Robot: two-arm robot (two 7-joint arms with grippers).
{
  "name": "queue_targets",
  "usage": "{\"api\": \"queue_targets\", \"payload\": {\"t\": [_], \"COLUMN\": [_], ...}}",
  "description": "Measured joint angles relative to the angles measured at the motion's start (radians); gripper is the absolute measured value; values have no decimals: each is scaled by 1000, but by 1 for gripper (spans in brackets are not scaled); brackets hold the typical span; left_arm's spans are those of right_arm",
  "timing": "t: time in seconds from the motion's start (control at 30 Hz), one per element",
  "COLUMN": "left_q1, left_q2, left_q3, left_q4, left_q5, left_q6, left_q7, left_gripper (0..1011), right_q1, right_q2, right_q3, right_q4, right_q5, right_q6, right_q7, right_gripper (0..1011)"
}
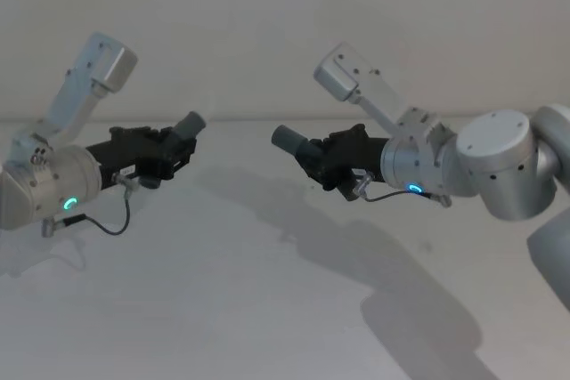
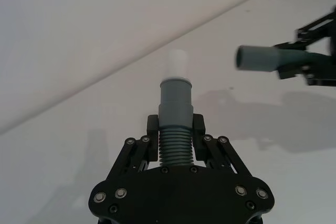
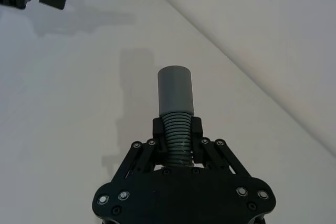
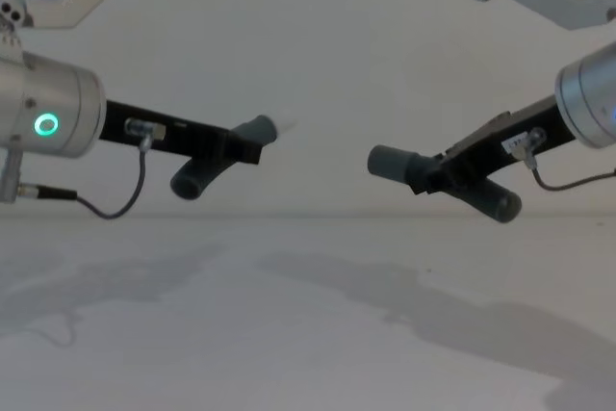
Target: Use both hands to pick up one end of the pipe from the table, align the ends, and insert them.
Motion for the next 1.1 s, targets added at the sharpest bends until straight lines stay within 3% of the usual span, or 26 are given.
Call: {"api": "queue_targets", "payload": {"t": [0.3, 0.57, 0.8, 1.1], "left_q1": [-57, -130, -187, -257], "left_q2": [51, 109, 153, 210], "left_q3": [55, 127, 187, 269], "left_q4": [-14, -16, -11, 4], "left_q5": [2, 28, 62, 125], "left_q6": [-24, -53, -79, -128], "left_q7": [-118, -241, -329, -426], "left_gripper": [336, 336, 336, 336], "right_q1": [66, 121, 148, 169], "right_q2": [43, 88, 120, 159], "right_q3": [-82, -154, -182, -192], "right_q4": [0, 17, 24, 18], "right_q5": [-66, -131, -170, -196], "right_q6": [-7, -39, -71, -110], "right_q7": [78, 139, 167, 192], "right_gripper": [255, 255, 255, 255]}}
